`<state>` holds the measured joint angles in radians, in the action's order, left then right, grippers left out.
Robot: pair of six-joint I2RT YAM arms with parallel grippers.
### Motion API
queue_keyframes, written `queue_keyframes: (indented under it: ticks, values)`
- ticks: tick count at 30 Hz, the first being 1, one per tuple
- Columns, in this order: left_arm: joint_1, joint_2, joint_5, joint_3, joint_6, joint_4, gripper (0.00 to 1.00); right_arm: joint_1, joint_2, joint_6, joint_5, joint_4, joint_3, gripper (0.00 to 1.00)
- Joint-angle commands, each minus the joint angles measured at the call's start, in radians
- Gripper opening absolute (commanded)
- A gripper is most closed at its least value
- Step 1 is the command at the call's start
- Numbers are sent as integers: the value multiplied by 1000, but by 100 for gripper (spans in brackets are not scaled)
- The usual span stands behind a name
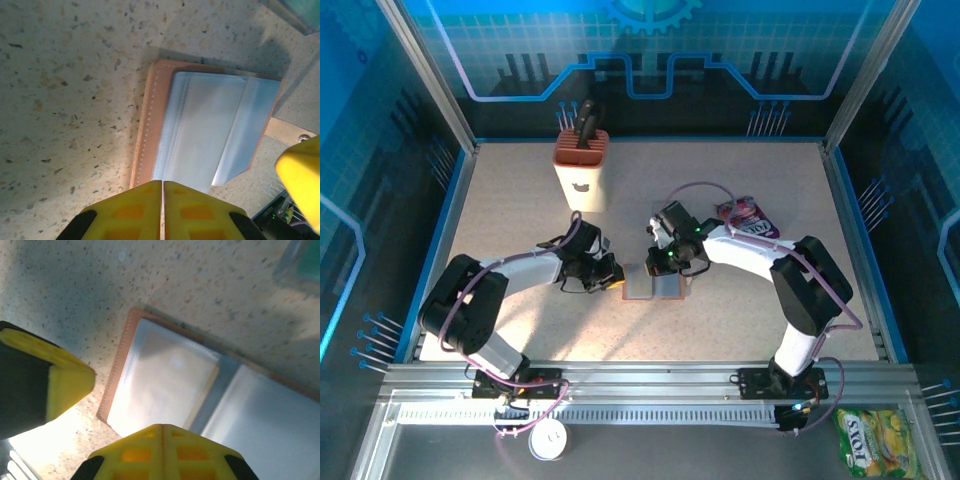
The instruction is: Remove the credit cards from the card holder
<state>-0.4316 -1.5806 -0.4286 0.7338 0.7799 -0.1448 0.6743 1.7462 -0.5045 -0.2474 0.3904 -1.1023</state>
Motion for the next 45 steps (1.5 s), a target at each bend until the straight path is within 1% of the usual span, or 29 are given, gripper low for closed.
queue_keyframes:
  ticks: [1, 4, 8, 13, 21, 23, 29, 36, 45]
  values:
    - [5, -16, -34, -14, 2, 23, 9, 16, -27, -77, -71, -108, 48, 8]
    - [1, -17, -40, -17, 5, 28, 8, 16, -19, -119, -103, -156, 69, 6]
    - [-1, -27, -40, -22, 5, 31, 7, 16, 16, -165, -162, -202, 71, 1]
    - [-1, -46, -45, -13, 1, 25, 6, 14, 61, -211, -199, -225, 58, 1]
    - [-2, -72, -49, 10, -16, -11, 5, 12, 94, -230, -210, -217, 54, 10]
    - [-1, -78, -47, 14, -19, -20, 5, 10, 100, -229, -198, -199, 51, 14]
    - [-1, -98, -40, 22, -25, -45, 5, 5, 108, -221, -169, -157, 50, 20]
    - [-1, -102, -28, 29, -34, -67, 5, -1, 110, -190, -112, -81, 30, 23]
    - [-1, -101, -16, 41, -42, -89, 5, -18, 96, -167, -89, -48, 37, 24]
